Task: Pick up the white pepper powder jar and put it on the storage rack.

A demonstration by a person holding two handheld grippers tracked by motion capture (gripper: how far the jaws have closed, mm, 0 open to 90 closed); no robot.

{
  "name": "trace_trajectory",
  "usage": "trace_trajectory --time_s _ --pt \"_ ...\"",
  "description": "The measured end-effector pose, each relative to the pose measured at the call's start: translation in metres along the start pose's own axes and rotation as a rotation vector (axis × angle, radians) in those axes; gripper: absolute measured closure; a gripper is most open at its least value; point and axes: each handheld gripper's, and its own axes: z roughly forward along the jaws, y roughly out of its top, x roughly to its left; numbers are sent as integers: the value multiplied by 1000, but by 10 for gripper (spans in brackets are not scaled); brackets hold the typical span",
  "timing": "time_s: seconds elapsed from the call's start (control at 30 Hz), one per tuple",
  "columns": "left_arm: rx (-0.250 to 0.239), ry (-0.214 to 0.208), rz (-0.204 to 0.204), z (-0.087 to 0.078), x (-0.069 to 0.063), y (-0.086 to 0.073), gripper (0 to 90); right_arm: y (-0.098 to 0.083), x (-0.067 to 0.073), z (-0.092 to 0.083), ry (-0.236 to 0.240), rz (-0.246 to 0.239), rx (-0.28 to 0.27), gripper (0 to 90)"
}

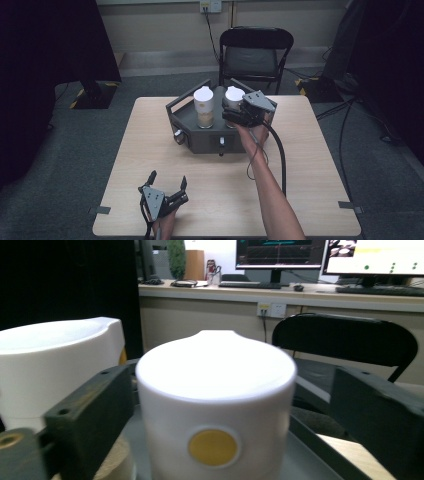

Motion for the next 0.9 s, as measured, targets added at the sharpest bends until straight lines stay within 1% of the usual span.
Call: trace_trajectory --time_s 0.1,0.2,0.4,0.47,0.63,0.77,0.9 --pt "0 0 0 0 0 0 0 -4 -2 -4 -2 8 -19 0" --pt "0 0 0 0 0 0 0 -4 -4 -8 12 17 -20 0" --pt "0 0 0 0 0 0 0 -9 -5 -20 31 22 -53 0" --pt "0 0 0 0 0 0 0 -11 -4 -25 27 15 -64 0" --pt "0 0 0 0 0 0 0 -15 -7 -37 30 26 -75 0" --pt "1 0 1 0 0 0 0 -21 -10 -47 32 24 -84 0" --pt "1 0 1 0 0 0 0 -25 -11 -53 34 26 -93 0"
